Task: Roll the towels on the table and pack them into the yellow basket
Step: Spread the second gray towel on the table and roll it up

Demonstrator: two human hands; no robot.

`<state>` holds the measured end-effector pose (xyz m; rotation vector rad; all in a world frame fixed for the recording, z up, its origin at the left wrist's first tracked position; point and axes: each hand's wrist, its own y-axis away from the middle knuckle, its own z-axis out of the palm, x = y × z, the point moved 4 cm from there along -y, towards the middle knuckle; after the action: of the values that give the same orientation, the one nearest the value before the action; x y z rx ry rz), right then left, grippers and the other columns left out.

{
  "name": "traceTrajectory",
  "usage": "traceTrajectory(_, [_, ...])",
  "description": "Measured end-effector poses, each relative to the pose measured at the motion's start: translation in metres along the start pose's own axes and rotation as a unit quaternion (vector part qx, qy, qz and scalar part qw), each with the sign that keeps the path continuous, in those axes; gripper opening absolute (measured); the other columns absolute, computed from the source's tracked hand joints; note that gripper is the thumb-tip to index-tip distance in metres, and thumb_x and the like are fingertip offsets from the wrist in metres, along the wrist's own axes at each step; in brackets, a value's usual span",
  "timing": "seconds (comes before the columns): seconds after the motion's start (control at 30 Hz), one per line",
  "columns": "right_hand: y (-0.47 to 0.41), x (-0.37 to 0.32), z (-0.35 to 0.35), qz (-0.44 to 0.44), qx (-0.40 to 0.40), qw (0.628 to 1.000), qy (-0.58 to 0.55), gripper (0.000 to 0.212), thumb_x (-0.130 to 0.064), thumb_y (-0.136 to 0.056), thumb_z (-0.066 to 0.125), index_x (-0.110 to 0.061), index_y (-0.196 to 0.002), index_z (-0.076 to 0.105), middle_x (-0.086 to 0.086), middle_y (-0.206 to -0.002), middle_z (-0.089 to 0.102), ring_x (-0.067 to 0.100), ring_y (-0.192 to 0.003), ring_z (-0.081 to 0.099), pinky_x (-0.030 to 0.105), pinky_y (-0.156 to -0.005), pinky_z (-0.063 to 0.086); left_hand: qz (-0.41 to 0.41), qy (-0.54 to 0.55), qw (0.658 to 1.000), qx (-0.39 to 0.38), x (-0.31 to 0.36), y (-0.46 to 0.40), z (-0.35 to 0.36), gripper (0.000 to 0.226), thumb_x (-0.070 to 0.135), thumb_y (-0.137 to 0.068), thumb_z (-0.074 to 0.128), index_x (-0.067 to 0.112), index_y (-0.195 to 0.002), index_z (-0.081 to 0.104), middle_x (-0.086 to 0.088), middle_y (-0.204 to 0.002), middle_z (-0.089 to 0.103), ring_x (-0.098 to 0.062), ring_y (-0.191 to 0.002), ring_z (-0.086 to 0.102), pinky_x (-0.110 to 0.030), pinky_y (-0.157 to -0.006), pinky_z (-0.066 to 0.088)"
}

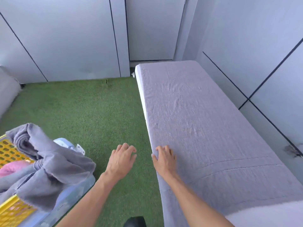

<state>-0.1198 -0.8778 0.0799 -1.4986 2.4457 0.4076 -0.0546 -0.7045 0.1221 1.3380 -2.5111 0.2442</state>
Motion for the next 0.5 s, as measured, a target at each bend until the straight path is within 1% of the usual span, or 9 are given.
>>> traceTrajectory(0.2, [-0.102,-0.043,0.004,0.038,0.012,0.999,-0.014,0.027,-0.042,-0.094,0.053,-0.026,-0.115,0.053,-0.002,-0.118,0.050,0.020,-0.111,0.046,0.034,-0.086,0.037,0.037,-0.016,0.999,-0.029,-0.064,-0.109,-0.019,0.027,0.037,-0.097,0.046,0.025,-0.120,0.055,0.005,-0.116,0.053,-0.018,-0.108,0.049,-0.033,-0.091,0.042])
traceTrajectory(0.37, [-0.231,-0.074,0.004,0.054,0.017,0.998,-0.007,0.026,-0.040,-0.093,0.055,-0.026,-0.115,0.054,-0.002,-0.117,0.053,0.020,-0.110,0.050,0.036,-0.087,0.039,0.060,-0.014,0.997,-0.047,-0.108,-0.244,-0.029,0.027,0.034,-0.098,0.047,0.025,-0.122,0.053,0.005,-0.121,0.052,-0.016,-0.110,0.048,-0.033,-0.094,0.041])
traceTrajectory(0.5, [-0.332,-0.099,-0.006,0.062,0.020,0.998,-0.007,0.023,-0.036,-0.093,0.056,-0.022,-0.112,0.056,-0.001,-0.114,0.057,0.020,-0.106,0.053,0.035,-0.087,0.043,0.070,-0.015,0.995,-0.063,-0.134,-0.356,-0.047,0.027,0.030,-0.098,0.047,0.024,-0.124,0.053,0.004,-0.124,0.051,-0.014,-0.113,0.049,-0.034,-0.099,0.040])
